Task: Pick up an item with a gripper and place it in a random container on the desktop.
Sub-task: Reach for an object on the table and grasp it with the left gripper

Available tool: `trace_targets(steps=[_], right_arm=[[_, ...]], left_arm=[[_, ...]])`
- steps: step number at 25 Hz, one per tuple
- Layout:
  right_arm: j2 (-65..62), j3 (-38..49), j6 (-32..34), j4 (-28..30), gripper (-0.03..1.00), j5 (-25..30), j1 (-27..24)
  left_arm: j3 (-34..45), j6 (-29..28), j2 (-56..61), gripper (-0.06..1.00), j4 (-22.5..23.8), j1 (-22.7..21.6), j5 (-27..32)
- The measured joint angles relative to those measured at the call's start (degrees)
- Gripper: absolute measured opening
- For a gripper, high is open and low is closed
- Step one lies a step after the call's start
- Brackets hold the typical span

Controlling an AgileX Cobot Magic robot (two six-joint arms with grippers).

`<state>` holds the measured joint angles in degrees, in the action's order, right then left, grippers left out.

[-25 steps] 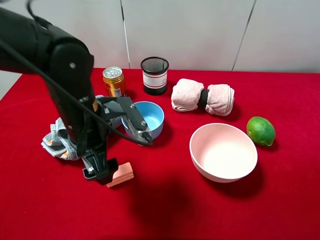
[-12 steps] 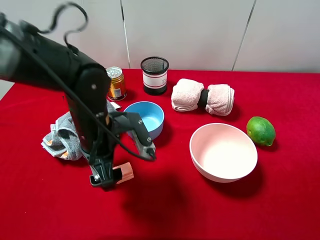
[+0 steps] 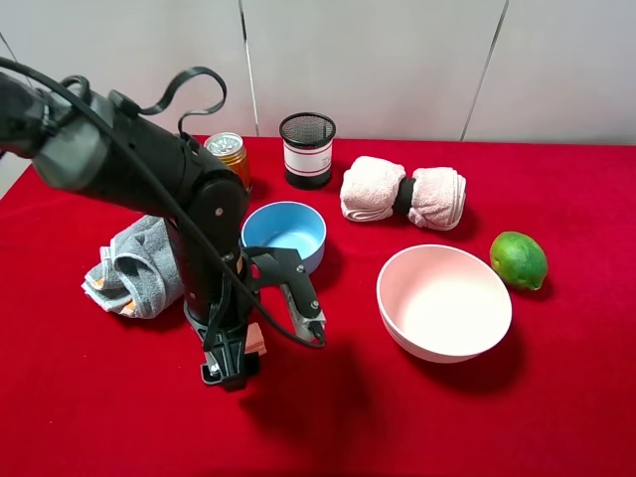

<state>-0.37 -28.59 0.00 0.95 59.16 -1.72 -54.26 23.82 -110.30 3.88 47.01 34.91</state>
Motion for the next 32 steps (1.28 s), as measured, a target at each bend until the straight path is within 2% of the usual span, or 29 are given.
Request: trace_targets(steps=[9,18,23,30,32], right_arm=[[0.00,0.00,0.00,0.00,0.69,0.00,0.00],[0.00,0.00,0.00,0.00,0.69,0.00,0.00],[0.00,0.00,0.00,0.00,0.69,0.00,0.00],[0.00,0.00,0.00,0.00,0.69,0.00,0.00],[0.00,0.00,0.00,0.00,0.69,0.00,0.00]], left_arm=[[-0.01,1.19,-2.13,0.90,0.11,0.00,-2.13],[-0.29,1.19,-2.32,0.75,-0.59,0.00,-2.39],[-0.29,1.19,-2.32,0.60,-0.79,0.00,-2.39],[-0.29,1.19,-2.32,0.28,-0.84,0.00,-2.40],[-0.29,1.19,-2.32,0.27,-0.84,0.00,-2.35]])
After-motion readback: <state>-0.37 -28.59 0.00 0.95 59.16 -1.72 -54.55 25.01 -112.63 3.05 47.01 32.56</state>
